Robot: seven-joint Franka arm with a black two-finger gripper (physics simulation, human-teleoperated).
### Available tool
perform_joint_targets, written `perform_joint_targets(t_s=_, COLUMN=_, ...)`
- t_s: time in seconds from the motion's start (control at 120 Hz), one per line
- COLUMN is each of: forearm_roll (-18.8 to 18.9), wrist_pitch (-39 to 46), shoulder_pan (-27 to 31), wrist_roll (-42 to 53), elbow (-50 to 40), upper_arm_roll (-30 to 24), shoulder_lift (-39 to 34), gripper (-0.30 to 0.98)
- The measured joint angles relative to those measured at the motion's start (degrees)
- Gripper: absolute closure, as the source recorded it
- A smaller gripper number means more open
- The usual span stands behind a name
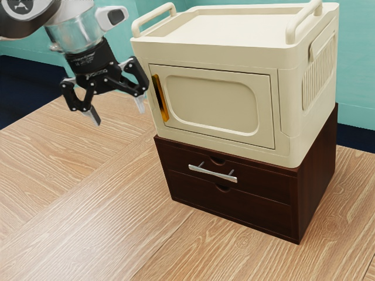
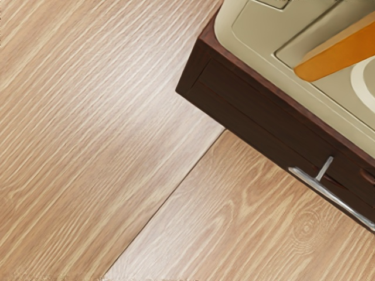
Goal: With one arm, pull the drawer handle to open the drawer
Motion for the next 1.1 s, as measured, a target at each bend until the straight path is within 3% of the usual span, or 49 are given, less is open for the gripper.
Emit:
perform_joint_targets(t_s=0.175, forearm_roll=-1.2, wrist_pitch=1.4, shoulder_pan=0.5, wrist_roll=-12.1, elbow=-1.8, upper_arm_roll=-1.2, shoulder_lift=1.1, gripper=0.00)
perform_joint_targets(t_s=0.342, forearm_roll=-2.2, wrist_pitch=9.1, shoulder_pan=-2.4, wrist_roll=-21.5, elbow=-14.7, upper_arm_roll=-1.3, shoulder_lift=-2.9, gripper=0.00)
perform_joint_targets(t_s=0.475, forearm_roll=-4.3, wrist_pitch=16.0, shoulder_pan=-3.0, wrist_roll=-27.3, elbow=-20.1, upper_arm_roll=-1.0, shoulder_lift=-3.7, gripper=0.00)
perform_joint_targets(t_s=0.75, forearm_roll=-5.5, wrist_pitch=28.3, shoulder_pan=-4.3, wrist_roll=-36.2, elbow=-28.1, upper_arm_roll=-1.2, shoulder_lift=-5.9, gripper=0.01)
perform_joint_targets(t_s=1.1, forearm_roll=-5.7, wrist_pitch=37.2, shoulder_pan=-5.7, wrist_roll=-43.2, elbow=-31.6, upper_arm_roll=-1.4, shoulder_lift=-4.9, gripper=0.15)
